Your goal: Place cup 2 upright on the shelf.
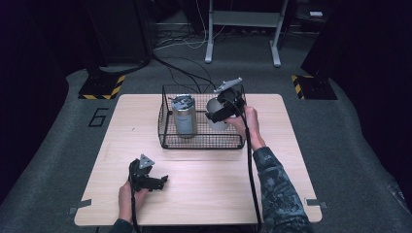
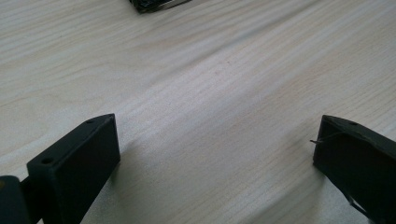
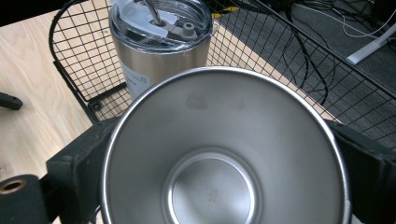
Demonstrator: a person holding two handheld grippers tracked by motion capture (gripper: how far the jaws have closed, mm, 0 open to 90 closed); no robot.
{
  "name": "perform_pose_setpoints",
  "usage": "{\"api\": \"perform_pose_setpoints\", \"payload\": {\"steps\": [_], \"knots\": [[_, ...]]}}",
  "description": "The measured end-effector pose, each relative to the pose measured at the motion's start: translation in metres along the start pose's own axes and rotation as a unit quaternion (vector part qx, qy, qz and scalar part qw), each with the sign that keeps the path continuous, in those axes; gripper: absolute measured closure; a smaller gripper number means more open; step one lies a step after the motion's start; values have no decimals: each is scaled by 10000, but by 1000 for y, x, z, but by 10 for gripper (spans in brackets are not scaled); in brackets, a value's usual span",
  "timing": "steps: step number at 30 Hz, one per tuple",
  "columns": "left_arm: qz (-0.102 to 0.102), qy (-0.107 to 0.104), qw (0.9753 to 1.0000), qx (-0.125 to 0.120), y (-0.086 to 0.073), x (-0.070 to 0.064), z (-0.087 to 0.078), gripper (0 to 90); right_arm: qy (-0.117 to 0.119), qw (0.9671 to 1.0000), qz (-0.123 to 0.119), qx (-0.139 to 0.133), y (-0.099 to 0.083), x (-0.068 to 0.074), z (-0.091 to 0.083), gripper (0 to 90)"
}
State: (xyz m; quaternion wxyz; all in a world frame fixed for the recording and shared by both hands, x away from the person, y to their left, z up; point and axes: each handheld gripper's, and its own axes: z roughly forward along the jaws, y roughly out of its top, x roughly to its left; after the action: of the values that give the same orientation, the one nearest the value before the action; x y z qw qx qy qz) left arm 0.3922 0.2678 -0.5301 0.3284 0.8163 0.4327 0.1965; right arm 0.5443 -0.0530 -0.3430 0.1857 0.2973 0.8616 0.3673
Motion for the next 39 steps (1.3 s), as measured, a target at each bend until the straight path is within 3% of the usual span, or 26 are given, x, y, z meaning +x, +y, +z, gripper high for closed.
{"api": "perform_pose_setpoints", "payload": {"steps": [12,27,31,39], "knots": [[-8,-14,10000,10,0,0,0,3,-30,9999,-28,102,3,-5,18,58],[-1,0,10000,1,0,0,0,3,20,9994,201,276,-1,-9,42,58],[0,0,10000,1,0,0,0,3,58,9993,143,348,-2,-10,48,58],[0,7,10000,-4,0,0,0,3,117,9986,249,446,-5,-9,60,58]]}}
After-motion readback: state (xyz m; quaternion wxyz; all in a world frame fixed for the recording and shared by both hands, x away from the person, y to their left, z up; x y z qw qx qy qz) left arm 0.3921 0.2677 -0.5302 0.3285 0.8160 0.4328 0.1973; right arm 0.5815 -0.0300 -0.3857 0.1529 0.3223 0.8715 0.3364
